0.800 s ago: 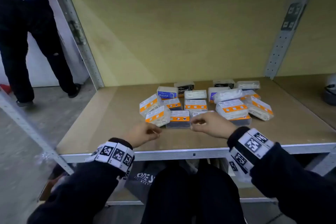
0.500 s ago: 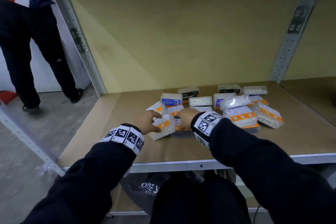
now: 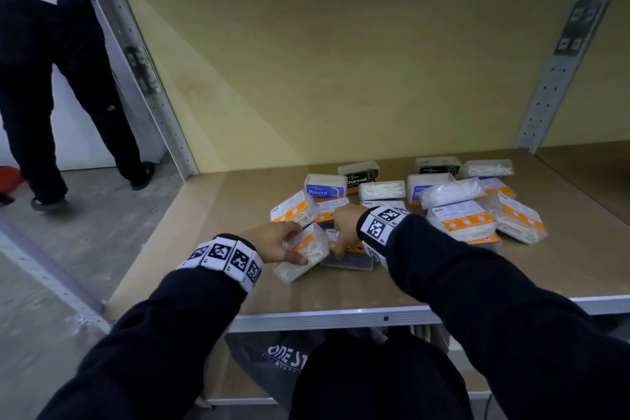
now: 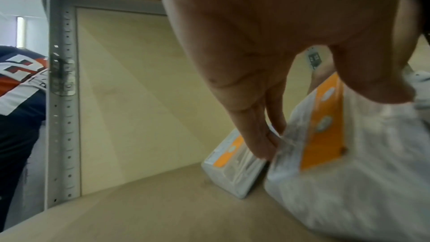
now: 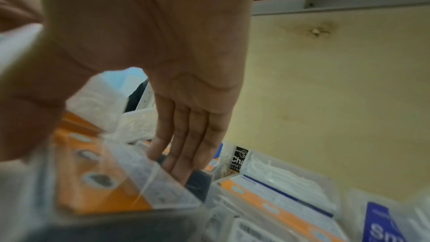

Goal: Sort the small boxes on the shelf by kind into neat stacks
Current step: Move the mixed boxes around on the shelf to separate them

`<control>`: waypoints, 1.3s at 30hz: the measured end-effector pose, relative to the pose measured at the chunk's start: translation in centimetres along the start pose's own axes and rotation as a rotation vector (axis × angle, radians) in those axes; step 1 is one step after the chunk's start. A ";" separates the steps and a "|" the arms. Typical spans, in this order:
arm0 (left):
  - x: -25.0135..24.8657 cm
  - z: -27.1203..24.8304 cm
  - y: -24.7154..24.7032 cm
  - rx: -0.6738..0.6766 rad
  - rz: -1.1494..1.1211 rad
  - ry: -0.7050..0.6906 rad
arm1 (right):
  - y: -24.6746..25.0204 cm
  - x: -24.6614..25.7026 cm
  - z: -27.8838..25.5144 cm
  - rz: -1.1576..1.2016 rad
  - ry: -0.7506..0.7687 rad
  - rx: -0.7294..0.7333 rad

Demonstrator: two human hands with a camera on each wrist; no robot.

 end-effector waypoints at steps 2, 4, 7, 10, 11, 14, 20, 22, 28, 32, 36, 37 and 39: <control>1.1 -0.3 -0.2 0.087 -0.055 0.052 | 0.1 -0.2 0.1 0.080 -0.003 0.030; 2.2 -0.4 -0.7 0.164 -0.170 0.113 | 0.3 -0.7 0.2 0.166 -0.016 0.050; 3.7 -0.6 -1.5 0.182 -0.281 0.223 | 0.2 -1.6 0.2 0.319 -0.032 0.095; 4.3 -0.6 -0.9 0.136 -0.261 0.221 | 0.9 -2.6 0.0 0.321 -0.029 0.046; 4.4 -0.6 -0.6 0.121 -0.256 0.208 | 1.2 -2.8 -0.1 0.293 -0.033 0.011; 4.3 -0.5 0.6 0.037 -0.250 0.174 | 2.1 -3.2 -0.5 0.348 -0.010 -0.091; 2.6 -0.4 0.8 0.050 -0.077 0.160 | 0.9 -2.7 -0.6 0.326 -0.006 -0.038; 2.4 -0.5 0.5 0.073 0.057 0.163 | 0.3 -2.6 0.0 0.227 -0.030 -0.023; 3.9 -1.4 1.6 0.022 0.232 0.180 | 0.7 -0.3 -0.9 0.196 0.054 -0.074; 6.7 -2.5 3.4 -0.041 0.300 0.228 | 0.6 2.5 -1.3 0.176 0.170 -0.081; 8.5 -3.1 3.9 -0.058 0.345 0.258 | 0.4 4.6 -1.2 0.158 0.241 -0.106; 8.6 -3.1 3.9 -0.069 0.343 0.258 | 0.3 4.8 -1.0 0.159 0.247 -0.108; 8.7 -3.1 3.8 -0.074 0.328 0.253 | 0.0 4.9 -0.8 0.167 0.258 -0.091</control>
Point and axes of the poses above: each hand's wrist, its own z-axis towards the middle knuckle, its own y-axis out of the back of the hand, x = y × z, the point moved 9 cm from there along z, towards the middle knuckle, and after that the axes turned 2 degrees about -y, right-handed, at the moved point
